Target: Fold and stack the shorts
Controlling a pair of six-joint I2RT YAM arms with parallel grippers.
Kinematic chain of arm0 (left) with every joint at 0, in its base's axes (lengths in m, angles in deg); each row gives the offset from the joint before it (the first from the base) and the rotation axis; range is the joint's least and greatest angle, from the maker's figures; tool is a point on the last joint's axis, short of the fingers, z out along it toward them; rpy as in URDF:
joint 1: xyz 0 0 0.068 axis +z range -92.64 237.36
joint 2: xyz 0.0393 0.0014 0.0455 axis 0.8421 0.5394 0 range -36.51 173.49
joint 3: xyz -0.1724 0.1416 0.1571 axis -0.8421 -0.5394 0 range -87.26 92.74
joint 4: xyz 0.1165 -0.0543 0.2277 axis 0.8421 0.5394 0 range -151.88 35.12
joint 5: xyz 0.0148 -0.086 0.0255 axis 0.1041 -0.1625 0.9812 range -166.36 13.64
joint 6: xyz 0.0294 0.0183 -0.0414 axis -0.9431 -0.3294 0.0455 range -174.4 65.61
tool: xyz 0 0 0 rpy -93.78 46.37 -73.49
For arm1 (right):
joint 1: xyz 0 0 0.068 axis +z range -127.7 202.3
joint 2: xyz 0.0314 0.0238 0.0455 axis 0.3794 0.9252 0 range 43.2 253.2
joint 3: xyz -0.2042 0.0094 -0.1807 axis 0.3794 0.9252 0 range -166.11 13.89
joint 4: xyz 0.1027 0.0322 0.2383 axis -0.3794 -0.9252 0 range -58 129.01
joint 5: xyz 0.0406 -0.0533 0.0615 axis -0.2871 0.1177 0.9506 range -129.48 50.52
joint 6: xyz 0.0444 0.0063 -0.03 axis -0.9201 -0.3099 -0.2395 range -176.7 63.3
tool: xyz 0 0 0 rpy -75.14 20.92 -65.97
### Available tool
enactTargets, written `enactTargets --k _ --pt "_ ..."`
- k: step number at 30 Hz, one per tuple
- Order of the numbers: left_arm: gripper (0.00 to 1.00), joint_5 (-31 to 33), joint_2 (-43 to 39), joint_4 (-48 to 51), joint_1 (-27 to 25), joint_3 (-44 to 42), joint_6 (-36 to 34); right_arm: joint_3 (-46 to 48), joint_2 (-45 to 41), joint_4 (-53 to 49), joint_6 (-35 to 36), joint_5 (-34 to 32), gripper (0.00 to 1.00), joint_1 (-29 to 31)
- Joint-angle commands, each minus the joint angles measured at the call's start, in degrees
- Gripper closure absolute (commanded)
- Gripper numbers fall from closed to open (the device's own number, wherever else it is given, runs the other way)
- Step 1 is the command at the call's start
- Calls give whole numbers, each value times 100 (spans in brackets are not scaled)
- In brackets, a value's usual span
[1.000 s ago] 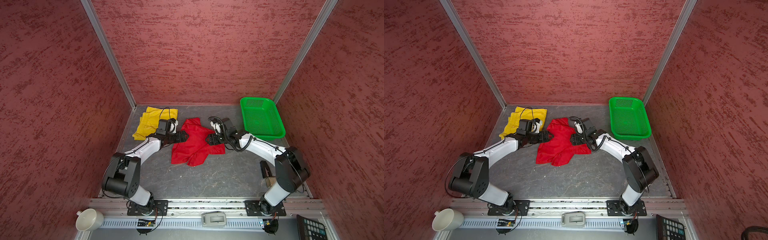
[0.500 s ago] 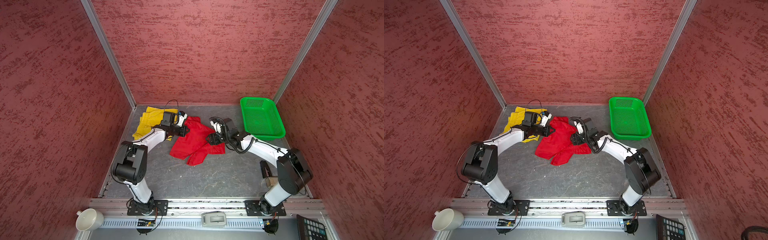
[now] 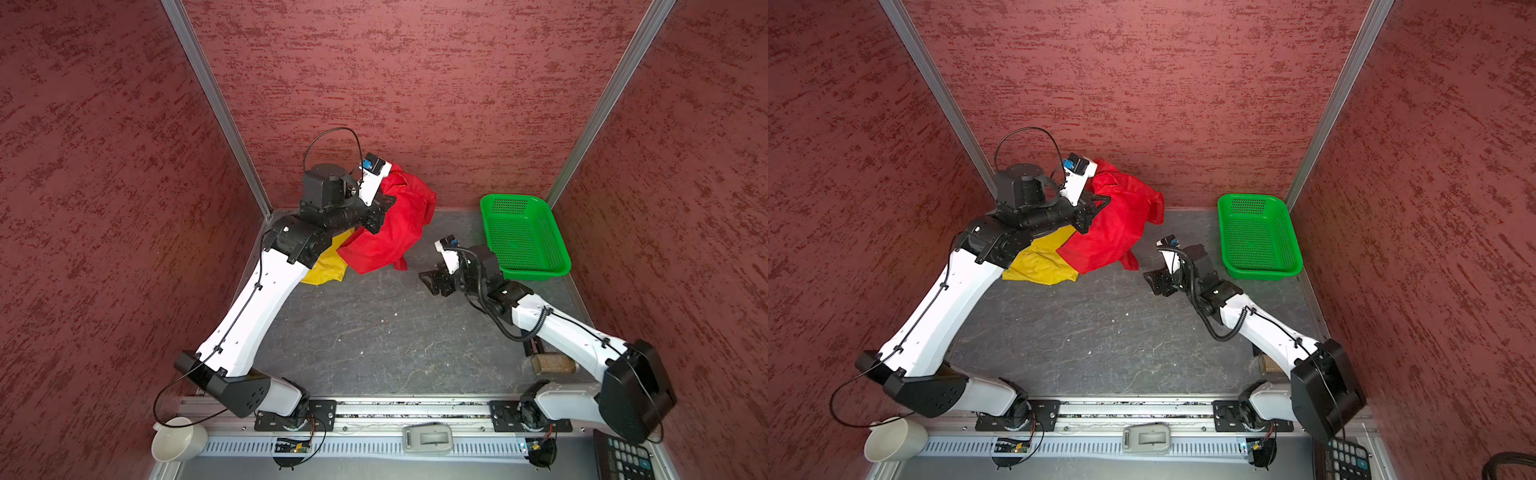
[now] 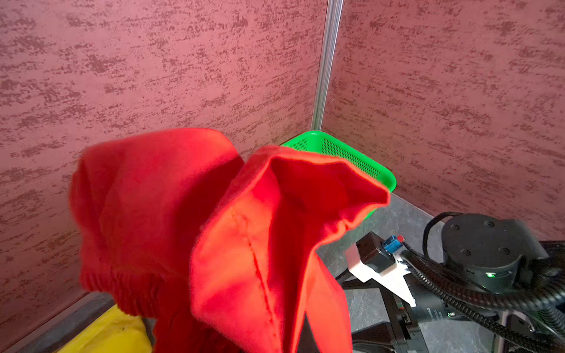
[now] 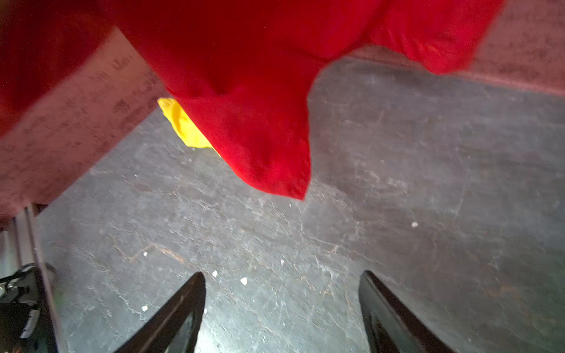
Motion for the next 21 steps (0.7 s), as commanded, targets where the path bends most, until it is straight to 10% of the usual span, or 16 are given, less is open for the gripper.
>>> enactTargets --k 1,3,6,8,21 --pt "98 275 354 139 -158 -355 753 196 -315 638 -212 316 19 -41" --pt "88 258 471 87 -290 -629 1005 207 -476 384 -279 157 19 -41" --pt "36 168 606 186 -378 -1007 1311 223 -714 -439 -389 -414 19 -41" --pt "20 213 552 164 -324 -1265 1498 260 -887 -914 -396 -738 20 -41" --pt "14 -303 -625 -1120 1494 -3945 3093 -2069 1462 -2607 716 -1217 17 476"
